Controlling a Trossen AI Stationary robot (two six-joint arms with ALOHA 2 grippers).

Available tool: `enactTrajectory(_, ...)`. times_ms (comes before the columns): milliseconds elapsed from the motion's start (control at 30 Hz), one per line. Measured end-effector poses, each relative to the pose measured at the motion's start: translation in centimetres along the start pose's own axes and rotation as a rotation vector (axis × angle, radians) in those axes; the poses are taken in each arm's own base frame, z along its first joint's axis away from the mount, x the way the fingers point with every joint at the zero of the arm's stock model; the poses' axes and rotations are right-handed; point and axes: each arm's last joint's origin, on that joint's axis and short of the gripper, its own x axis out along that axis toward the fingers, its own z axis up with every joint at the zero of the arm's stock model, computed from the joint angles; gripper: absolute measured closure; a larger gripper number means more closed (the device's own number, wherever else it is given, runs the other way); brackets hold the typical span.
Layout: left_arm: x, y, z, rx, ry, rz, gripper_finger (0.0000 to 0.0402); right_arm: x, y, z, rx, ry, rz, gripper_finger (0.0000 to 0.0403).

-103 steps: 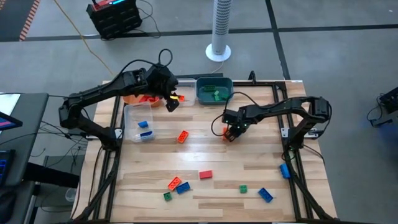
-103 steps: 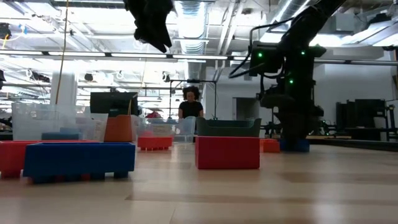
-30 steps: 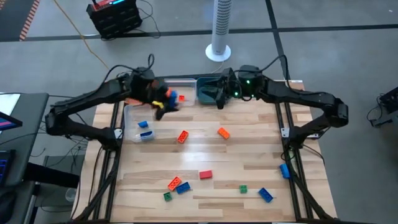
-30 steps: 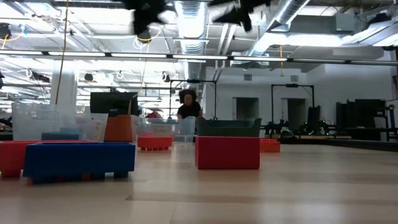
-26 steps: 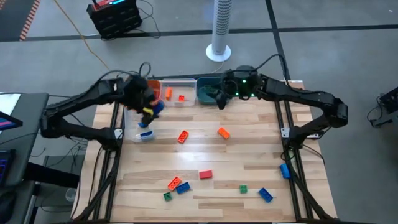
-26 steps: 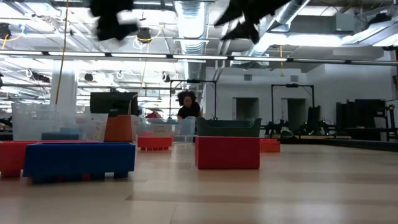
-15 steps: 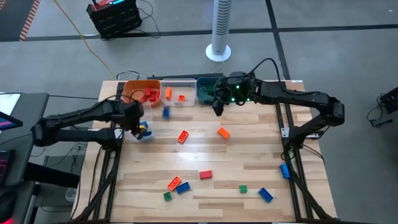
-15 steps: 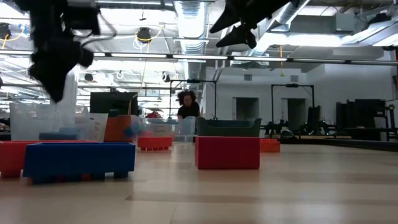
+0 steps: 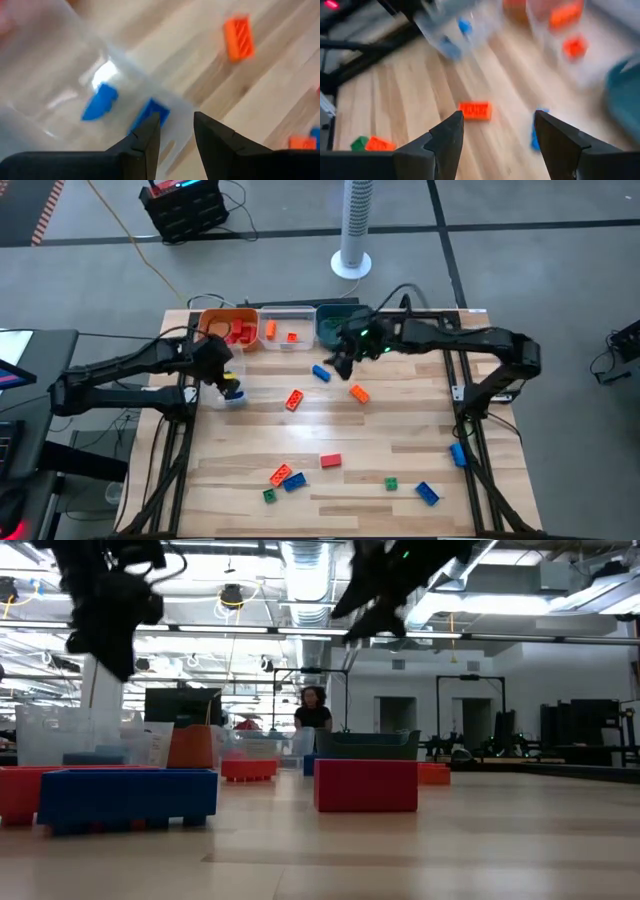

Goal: Sort blocks
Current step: Put the blue game piece into the bottom transparent bin

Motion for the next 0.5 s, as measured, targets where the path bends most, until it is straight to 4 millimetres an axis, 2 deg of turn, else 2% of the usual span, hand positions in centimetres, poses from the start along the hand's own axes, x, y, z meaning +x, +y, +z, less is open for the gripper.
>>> enactTrajectory(100,-1.6,-0.5,1.0,-0.009,-0.067,-0.005,0.0290,3.3,-0.2,-1.7,0.099,0.100,-0.050,0.0154)
enactTrajectory(200,-3.2,-0.9,1.8,-0.021,-0.118,-0.031,0.0290,5.5,-0.3,-3.0,0.115,0.152,-0.110,0.0154)
enactTrajectory(367,-5.3,-1.4,2.7,-0.015,-0.183,-0.079,0.0289,7.9,-0.7,-4.6,0.065,0.230,-0.169,0.0154)
enactTrajectory(500,-5.9,-1.6,2.9,0.004,-0.199,-0.097,0.0289,8.9,-1.4,-4.9,0.017,0.251,-0.181,0.0154)
